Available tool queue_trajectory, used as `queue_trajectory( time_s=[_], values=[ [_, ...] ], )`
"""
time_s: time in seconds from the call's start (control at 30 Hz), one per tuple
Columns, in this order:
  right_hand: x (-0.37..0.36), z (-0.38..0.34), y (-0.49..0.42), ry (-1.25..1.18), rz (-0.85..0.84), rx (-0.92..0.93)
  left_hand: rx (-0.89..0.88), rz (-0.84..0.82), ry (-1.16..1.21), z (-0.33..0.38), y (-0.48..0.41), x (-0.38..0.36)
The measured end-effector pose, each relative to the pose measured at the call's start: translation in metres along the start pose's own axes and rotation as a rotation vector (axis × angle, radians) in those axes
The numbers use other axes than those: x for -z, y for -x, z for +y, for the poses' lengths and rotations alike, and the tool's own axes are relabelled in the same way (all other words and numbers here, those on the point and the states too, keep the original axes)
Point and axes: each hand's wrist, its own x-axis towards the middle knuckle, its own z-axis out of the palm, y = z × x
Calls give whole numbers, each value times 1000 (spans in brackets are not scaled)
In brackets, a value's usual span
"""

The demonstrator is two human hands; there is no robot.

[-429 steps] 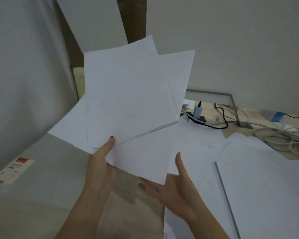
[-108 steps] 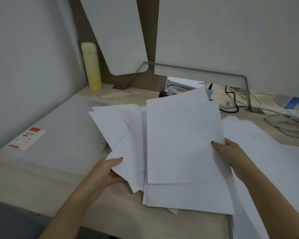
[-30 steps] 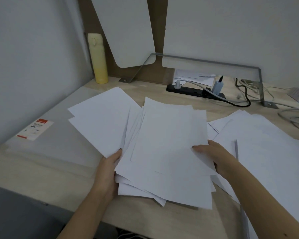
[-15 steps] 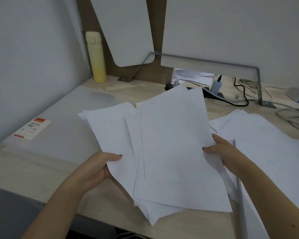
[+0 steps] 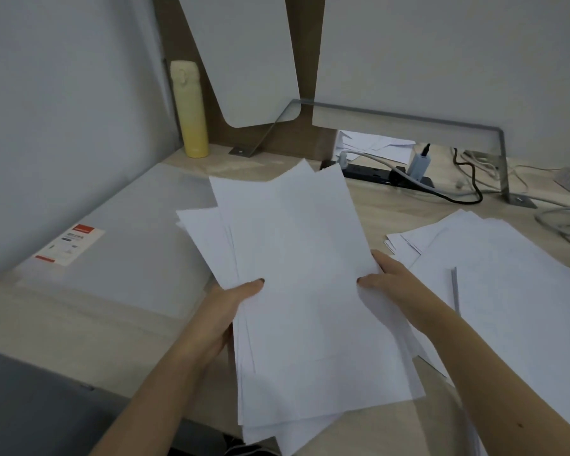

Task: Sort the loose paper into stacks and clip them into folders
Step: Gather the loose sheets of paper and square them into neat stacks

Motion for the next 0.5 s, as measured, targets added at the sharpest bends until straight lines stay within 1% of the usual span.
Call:
queue_trajectory(
  time_s=[0.17,0.27,0.37,0.5],
  values=[
    [15,-4,2,-78,-42,54,-94,-72,24,19,0,0],
    [21,-11,3,-132,-86,73,-151,-168,-43,33,2,-2],
    [28,-20,4,-157,-92,104,-193,-238,-97,48,2,-5],
    [41,-41,10,-179,-75,217,-250,-241,-118,69,-3,-7]
  ],
)
